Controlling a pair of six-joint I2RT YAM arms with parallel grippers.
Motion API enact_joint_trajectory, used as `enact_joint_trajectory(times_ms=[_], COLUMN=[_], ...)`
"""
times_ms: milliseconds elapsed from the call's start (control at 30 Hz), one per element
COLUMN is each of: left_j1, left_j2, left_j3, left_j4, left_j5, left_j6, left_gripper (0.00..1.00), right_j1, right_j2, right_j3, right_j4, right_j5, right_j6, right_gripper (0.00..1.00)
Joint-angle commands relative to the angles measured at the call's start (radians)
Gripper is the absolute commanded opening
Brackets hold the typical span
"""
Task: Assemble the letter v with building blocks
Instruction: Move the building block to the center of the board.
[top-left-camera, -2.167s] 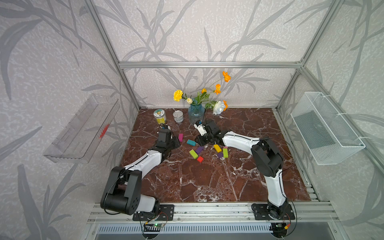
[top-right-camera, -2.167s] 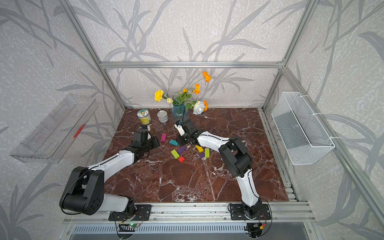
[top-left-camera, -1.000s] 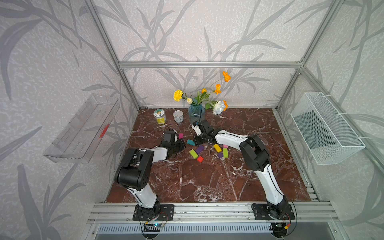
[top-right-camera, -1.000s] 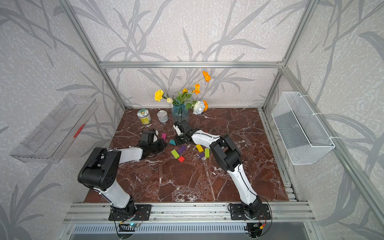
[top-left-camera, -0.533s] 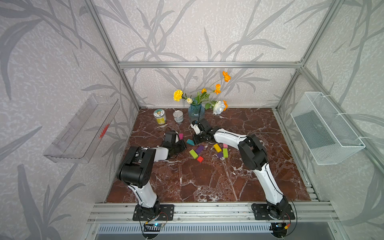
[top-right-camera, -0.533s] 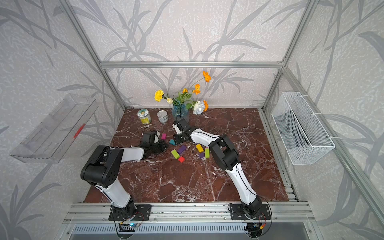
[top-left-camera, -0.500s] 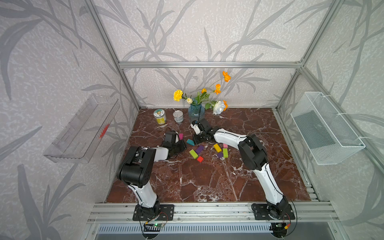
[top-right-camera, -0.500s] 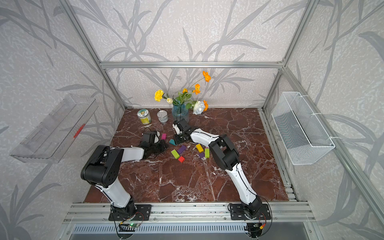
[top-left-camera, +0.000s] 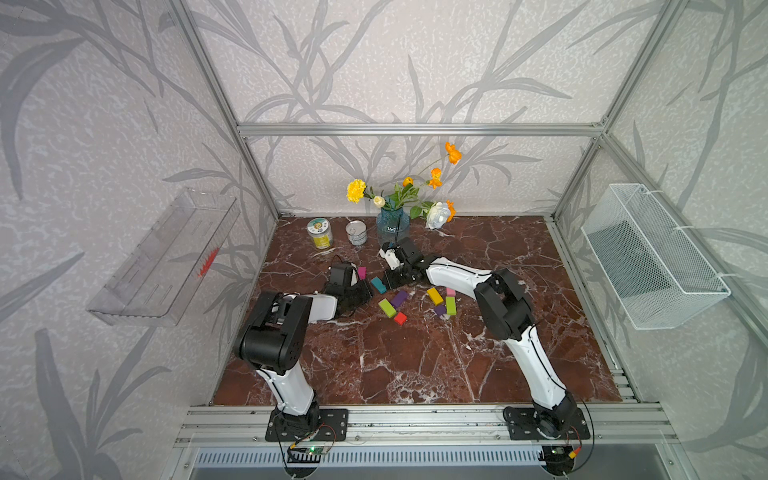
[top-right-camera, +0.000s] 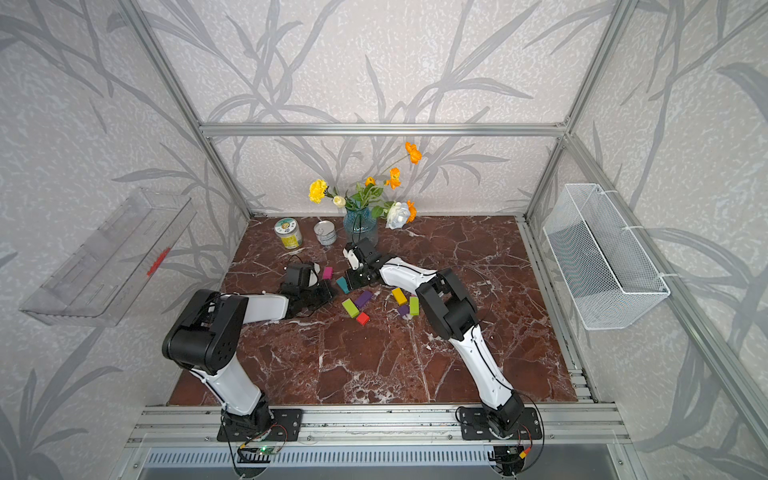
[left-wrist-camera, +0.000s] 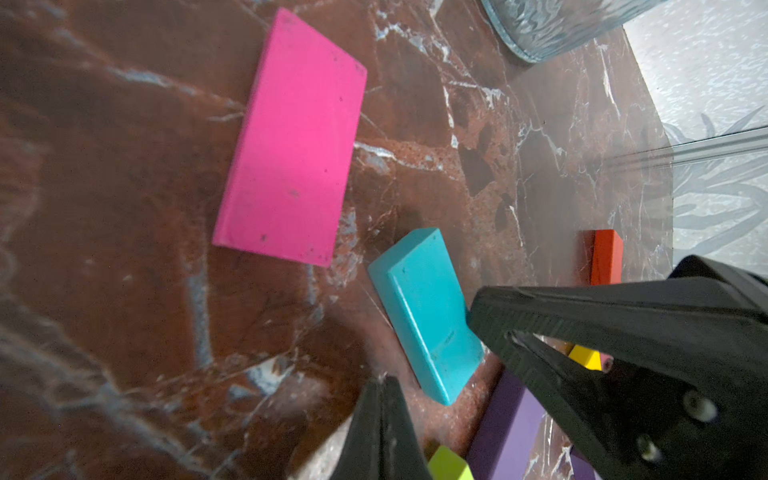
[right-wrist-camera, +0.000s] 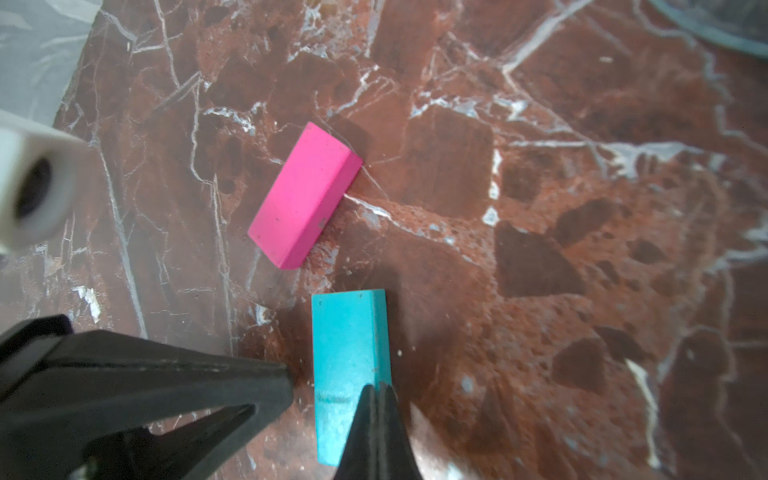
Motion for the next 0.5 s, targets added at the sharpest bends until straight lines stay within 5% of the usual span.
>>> enact_joint_trajectory(times_ms=[0,467], left_j1=[-0.004,-0.004], left_j2=[0.028,-0.016], left_j3=[0.032,-0.008], left_j4=[-0.013,-0.032], left_j5=[-0.003,-0.039], left_j6=[0.01,0.025], left_gripper=[0.0,0.0], right_j1=[0.008,0.023], right_j2=[0.055,0.052], right_j3=[0.034,-0.009], right_j4=[-0.056,-0.012], right_j5=[-0.028,-0.106], right_j6=[0.005,0.042], right_gripper=[0.0,0.0])
